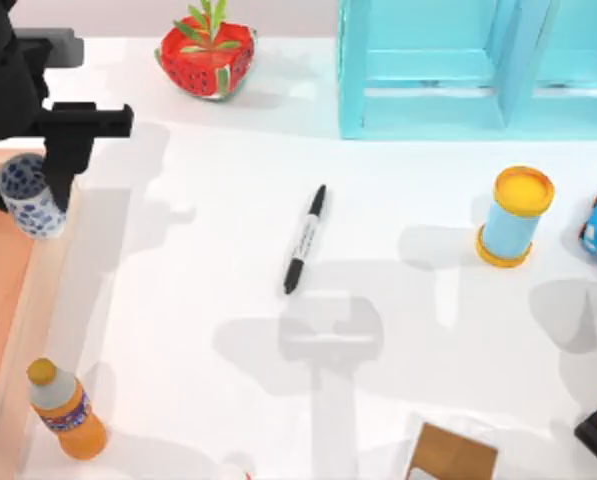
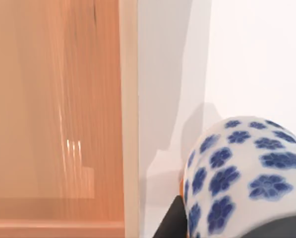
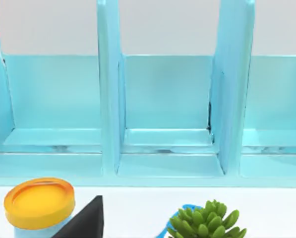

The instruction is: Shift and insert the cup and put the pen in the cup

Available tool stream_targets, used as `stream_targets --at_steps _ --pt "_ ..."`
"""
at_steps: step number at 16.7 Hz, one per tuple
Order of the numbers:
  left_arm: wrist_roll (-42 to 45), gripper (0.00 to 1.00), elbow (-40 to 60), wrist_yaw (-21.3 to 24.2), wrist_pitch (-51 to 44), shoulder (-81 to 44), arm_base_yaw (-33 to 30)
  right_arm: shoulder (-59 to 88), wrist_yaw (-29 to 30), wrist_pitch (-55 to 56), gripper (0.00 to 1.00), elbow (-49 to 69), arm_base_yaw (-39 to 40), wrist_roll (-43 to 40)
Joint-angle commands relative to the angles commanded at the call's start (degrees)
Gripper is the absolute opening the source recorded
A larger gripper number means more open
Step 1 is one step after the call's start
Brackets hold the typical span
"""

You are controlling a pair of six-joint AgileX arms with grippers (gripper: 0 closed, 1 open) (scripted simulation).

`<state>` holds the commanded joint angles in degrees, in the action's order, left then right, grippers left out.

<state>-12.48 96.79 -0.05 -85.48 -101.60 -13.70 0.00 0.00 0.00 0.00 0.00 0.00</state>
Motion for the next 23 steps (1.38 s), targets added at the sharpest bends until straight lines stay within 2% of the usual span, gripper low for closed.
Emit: stream_targets --at_steps 3,11,17,23 --pt "-0.6 0.0 -0.3 0.0 1.1 -1.3 -0.5 0.0 0.0 0.0 1.0 0.0 0.0 0.0" --pt "-9.4 0.0 -1.2 0.0 15.1 -14.0 -9.7 0.0 0.0 0.0 1.0 0.0 0.0 0.0" --pt "-9.5 0.0 -2.1 0.1 16.3 -14.5 -9.7 0.0 0.0 0.0 1.0 0.0 0.0 0.0" --pt "-9.5 0.0 -8.6 0.0 24.8 -16.3 -9.8 0.0 0.0 0.0 1.0 0.0 0.0 0.0"
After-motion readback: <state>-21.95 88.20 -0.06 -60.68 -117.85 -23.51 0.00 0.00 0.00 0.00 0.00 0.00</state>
